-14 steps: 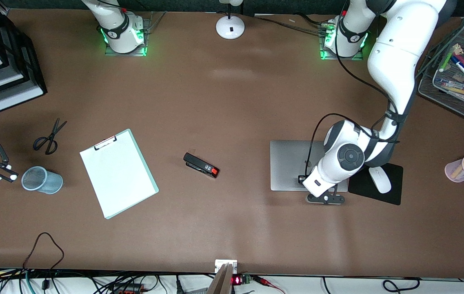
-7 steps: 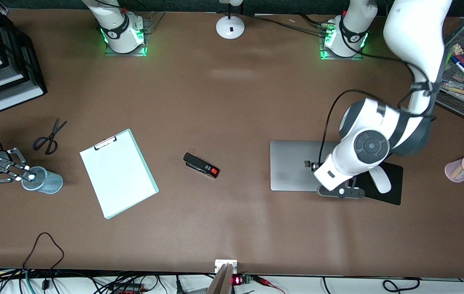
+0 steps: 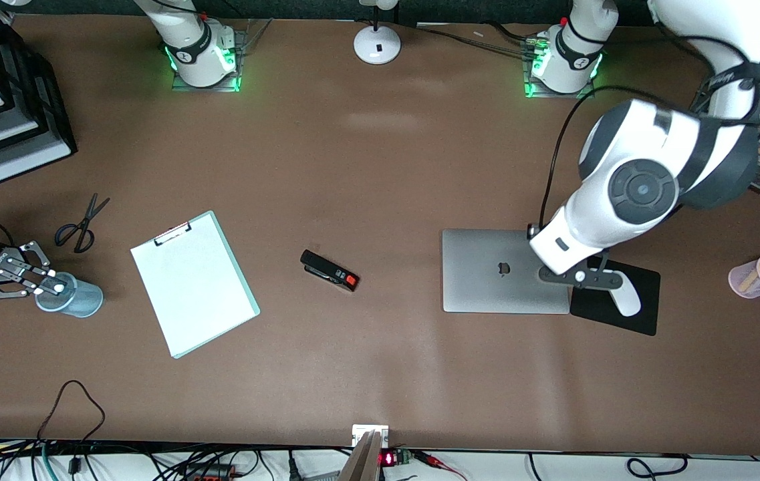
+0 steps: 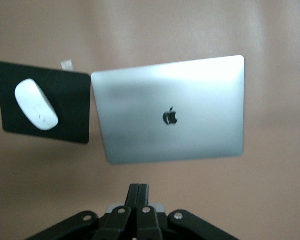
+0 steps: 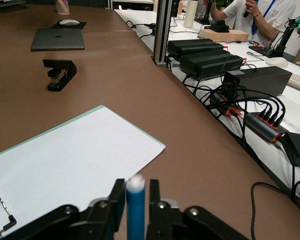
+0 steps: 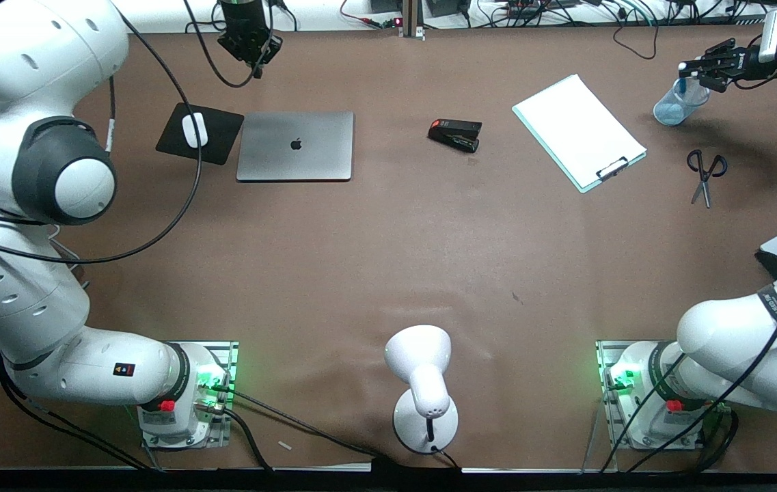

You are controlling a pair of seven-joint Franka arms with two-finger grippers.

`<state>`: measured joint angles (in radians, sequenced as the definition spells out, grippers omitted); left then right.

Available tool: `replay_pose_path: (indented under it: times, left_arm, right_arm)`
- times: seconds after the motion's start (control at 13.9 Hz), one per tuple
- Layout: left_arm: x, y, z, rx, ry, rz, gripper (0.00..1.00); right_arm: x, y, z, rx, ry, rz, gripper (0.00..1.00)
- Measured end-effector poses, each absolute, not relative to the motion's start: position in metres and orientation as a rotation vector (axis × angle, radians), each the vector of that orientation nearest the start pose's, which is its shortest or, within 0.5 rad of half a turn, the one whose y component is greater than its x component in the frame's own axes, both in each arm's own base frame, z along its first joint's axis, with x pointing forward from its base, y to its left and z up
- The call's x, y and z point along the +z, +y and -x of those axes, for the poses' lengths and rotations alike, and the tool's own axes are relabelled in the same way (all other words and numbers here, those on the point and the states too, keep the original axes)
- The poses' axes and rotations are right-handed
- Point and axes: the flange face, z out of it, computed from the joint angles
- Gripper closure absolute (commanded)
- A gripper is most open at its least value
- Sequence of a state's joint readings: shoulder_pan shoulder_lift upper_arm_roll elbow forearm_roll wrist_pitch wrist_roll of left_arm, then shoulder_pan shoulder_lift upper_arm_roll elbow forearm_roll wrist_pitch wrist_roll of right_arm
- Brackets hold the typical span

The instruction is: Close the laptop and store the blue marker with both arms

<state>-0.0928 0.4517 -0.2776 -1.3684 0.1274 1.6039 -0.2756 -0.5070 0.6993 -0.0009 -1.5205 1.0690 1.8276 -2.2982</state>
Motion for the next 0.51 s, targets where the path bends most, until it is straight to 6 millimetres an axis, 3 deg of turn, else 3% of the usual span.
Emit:
replay_pose_path:
  times: [0.22,0.29,0.51]
  left_arm:
    - [0.492,-0.169,-0.635,0.348,0.155,3.081,1.0]
    - [0.514,-0.153,-0.633,0.361,0.176,3.089,1.0]
    - [0.552,-0.138,-0.617,0.343,0.209,3.085,0.99]
  right_arm:
    - [0.26,-0.275,-0.638,-1.155,-1.403,1.932,0.0]
    - [0.267,-0.276,-0.64,-1.132,-1.366,1.958,0.0]
    - [0.297,-0.269,-0.647,-1.008,-1.31,2.047,0.0]
